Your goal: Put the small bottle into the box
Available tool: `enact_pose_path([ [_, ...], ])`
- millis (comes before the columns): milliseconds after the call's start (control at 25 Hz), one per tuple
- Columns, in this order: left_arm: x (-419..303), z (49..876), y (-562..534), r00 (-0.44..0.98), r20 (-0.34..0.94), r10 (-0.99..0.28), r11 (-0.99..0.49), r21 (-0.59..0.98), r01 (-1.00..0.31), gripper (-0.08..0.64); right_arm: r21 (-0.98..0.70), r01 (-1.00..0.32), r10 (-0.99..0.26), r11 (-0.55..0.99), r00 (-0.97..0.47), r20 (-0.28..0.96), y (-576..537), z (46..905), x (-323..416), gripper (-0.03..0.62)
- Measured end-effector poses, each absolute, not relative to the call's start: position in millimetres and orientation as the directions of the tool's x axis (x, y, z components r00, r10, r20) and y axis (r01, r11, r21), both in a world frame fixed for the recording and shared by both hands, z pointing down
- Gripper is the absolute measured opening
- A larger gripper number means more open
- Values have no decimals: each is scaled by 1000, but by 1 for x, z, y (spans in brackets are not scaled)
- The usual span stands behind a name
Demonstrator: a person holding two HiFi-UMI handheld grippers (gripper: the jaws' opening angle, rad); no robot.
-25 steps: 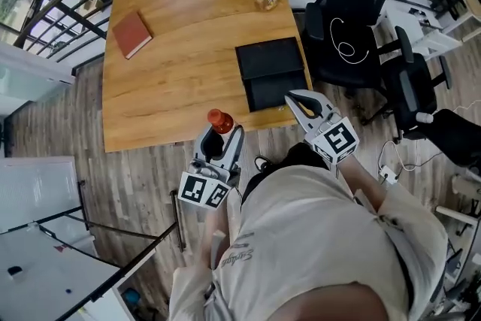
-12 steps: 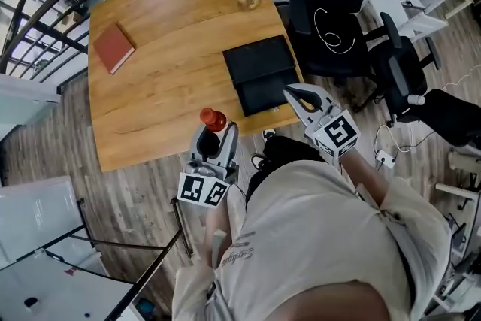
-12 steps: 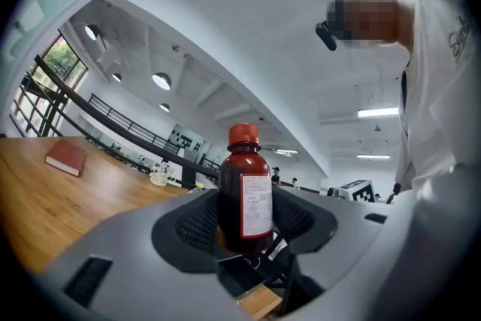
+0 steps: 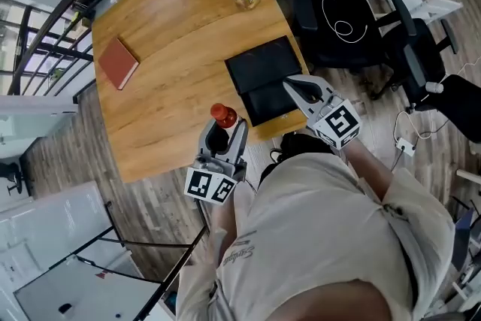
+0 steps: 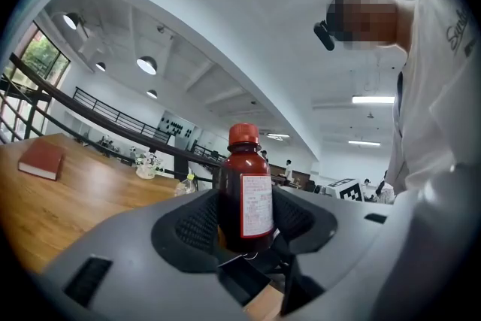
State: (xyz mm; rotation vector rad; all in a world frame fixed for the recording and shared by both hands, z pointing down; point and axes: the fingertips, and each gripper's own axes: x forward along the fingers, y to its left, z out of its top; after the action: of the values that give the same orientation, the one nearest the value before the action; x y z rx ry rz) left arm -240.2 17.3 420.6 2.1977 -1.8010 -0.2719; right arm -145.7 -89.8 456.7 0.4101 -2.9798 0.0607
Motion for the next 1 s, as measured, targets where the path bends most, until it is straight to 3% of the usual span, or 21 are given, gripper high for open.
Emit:
enact_pose_path([
  [360, -225, 437, -51, 284, 96, -954, -242, 309, -920, 224, -46, -321, -312, 946, -940, 139, -146, 479, -132, -6],
  [1000, -195, 510, -98, 416, 352, -839, -371, 191, -909, 224, -130, -377, -363, 917, -924, 122, -187, 506, -98, -6],
])
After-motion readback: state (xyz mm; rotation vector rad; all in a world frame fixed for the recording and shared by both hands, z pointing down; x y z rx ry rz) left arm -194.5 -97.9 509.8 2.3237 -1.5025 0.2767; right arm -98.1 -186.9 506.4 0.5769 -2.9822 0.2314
